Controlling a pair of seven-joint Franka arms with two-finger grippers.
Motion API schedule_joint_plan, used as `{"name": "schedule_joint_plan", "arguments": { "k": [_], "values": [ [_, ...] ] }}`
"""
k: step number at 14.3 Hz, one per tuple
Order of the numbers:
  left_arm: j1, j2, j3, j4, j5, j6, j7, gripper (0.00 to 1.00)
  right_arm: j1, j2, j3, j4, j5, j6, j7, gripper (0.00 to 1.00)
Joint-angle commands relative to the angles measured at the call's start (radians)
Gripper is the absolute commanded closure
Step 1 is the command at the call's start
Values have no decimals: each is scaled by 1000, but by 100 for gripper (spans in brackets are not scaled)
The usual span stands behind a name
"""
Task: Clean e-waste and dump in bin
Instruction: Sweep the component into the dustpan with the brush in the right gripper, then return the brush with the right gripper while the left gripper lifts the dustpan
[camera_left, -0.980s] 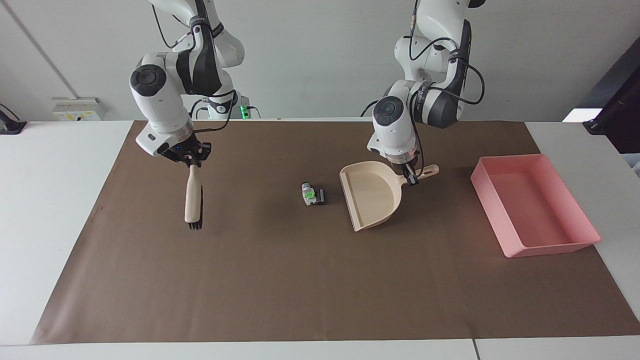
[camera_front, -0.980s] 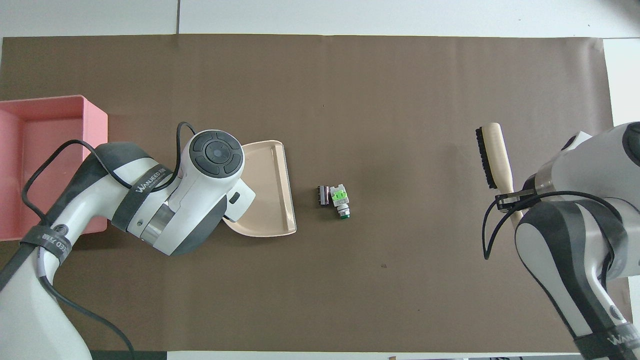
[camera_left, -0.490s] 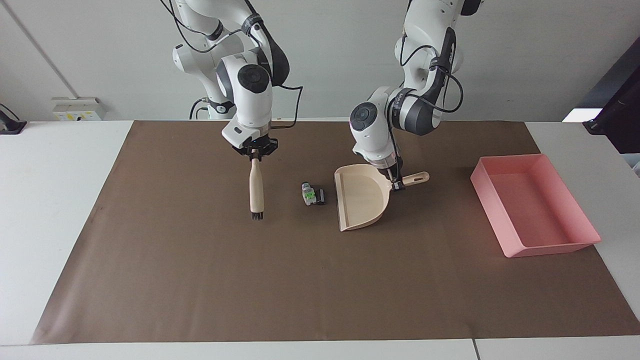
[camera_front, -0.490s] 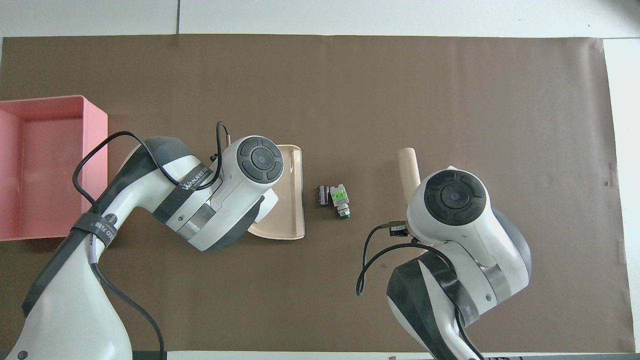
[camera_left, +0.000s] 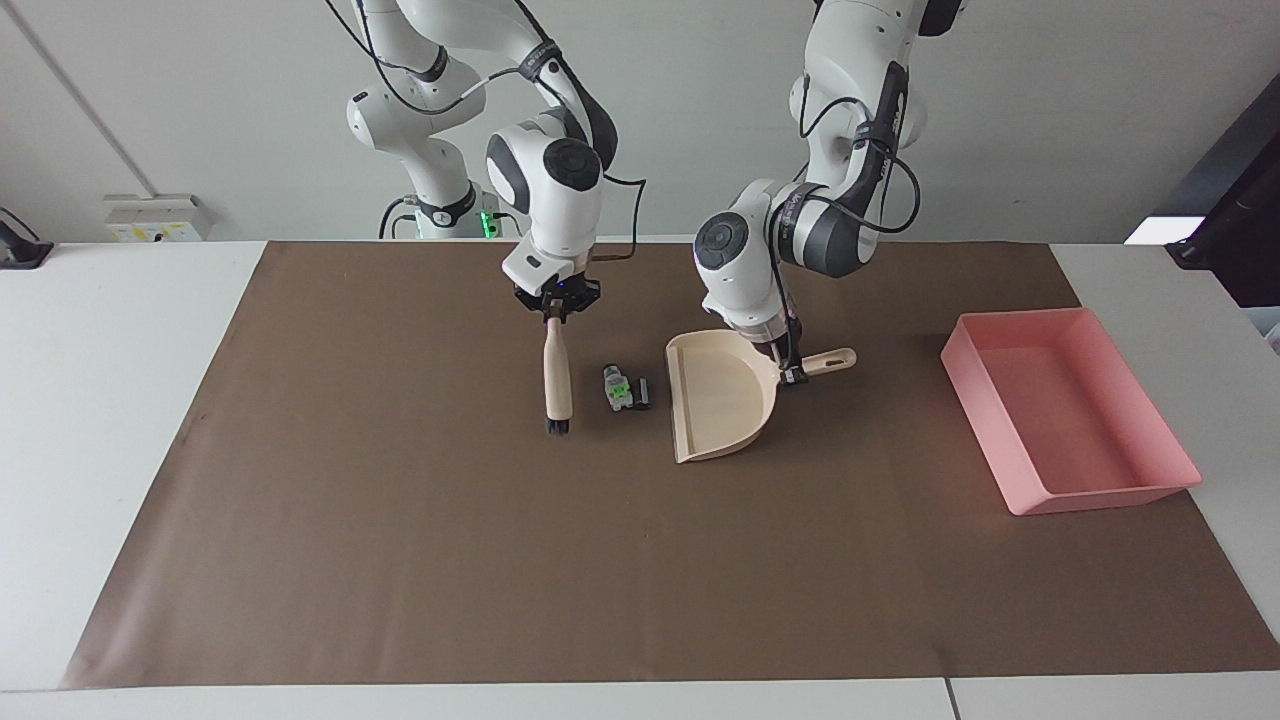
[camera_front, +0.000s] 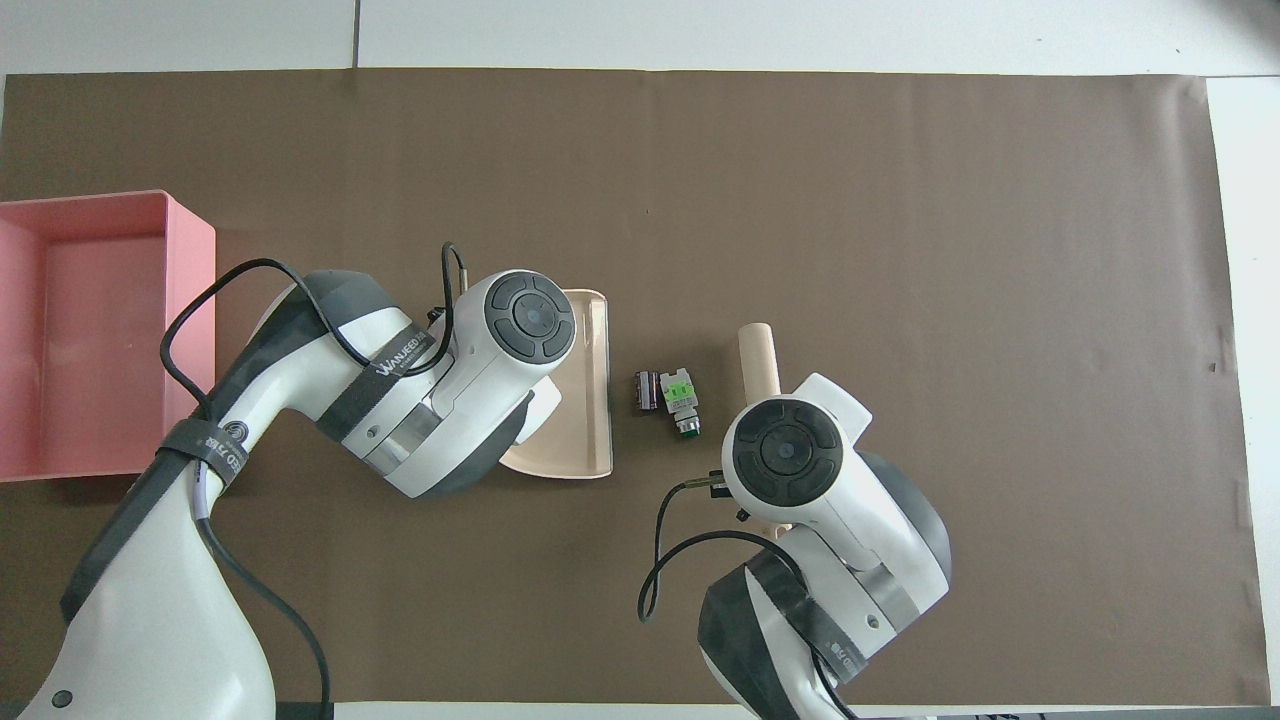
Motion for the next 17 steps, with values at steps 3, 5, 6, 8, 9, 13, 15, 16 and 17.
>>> {"name": "schedule_joint_plan", "arguments": {
  "k": [3, 5, 6, 8, 9, 13, 15, 16, 17],
  "values": [
    [-29, 15, 10, 15, 15, -31, 1, 100, 100, 119, -4, 50, 49, 122, 93, 100],
    [-29, 15, 9, 10, 15, -33, 16, 100, 132, 148, -4, 112, 166, 135, 85, 100],
    [-29, 15, 9, 7, 15, -33, 18, 100, 151, 157, -4, 132, 220, 160, 82, 100],
    [-27, 14, 9, 1, 14, -36, 29, 100, 182, 171, -3, 134, 353, 267, 40, 100],
    [-24, 11, 9, -4, 14, -24, 51, 100, 195, 174, -3, 134, 424, 293, -8, 100],
    [-15, -1, 7, -45, 9, 31, 64, 100, 192, 140, -7, 176, 530, 216, -71, 100],
    [-6, -17, 7, -85, 8, 97, 65, 100, 189, 96, -16, 172, 515, 162, -57, 100],
    [8, -18, 6, -93, 7, 114, 65, 100, 177, 76, -20, 170, 479, 122, -45, 100],
    [11, -20, 6, -93, 4, 119, 75, 100, 157, 58, -18, 172, 437, 91, -31, 100]
  ]
}}
